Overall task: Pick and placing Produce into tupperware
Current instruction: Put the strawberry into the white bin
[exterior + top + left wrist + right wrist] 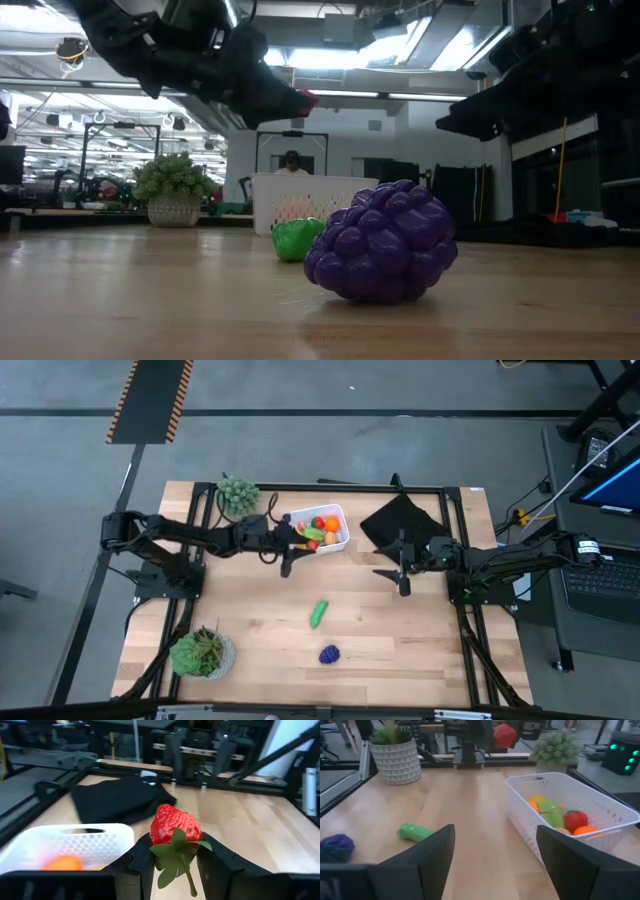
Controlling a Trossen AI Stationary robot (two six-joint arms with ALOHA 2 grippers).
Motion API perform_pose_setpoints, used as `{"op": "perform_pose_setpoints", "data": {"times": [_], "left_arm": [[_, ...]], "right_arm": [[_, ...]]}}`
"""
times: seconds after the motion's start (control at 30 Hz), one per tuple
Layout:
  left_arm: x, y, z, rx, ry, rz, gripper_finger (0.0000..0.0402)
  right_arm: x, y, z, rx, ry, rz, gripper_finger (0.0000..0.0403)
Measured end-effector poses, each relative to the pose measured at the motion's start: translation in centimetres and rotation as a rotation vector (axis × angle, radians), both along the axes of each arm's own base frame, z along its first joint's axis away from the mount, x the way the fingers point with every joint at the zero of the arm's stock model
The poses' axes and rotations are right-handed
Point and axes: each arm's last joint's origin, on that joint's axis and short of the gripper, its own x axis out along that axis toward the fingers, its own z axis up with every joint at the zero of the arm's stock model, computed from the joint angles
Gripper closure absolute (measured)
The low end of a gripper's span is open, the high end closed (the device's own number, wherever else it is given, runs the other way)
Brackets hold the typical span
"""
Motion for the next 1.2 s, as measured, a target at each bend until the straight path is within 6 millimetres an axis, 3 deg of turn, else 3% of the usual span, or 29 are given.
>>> {"op": "perform_pose_setpoints", "data": {"times": [0.17,0.4,0.53,0.8,1.2], "left_arm": [[-0.5,2.0,-0.1,0.0,0.005,0.067,0.0288],[-1.1,4.0,0.2,-0.028,-0.002,0.022,0.0288],[-1.0,5.1,0.6,-0.056,0.075,0.042,0.0288],[1.0,6.4,2.7,-0.035,0.271,0.022,0.0288],[3.4,8.7,3.8,-0.084,0.604,0.027,0.0288]], "right_arm": [[0.0,0.0,0.0,-0.002,0.0,-0.009,0.0121],[0.0,0.0,0.0,-0.004,0.0,-0.009,0.0121],[0.0,0.0,0.0,-0.004,0.0,-0.009,0.0121],[0.0,0.0,0.0,0.004,0.0,-0.011,0.0121],[-0.1,0.0,-0.6,0.134,0.052,-0.036,0.0121]]}}
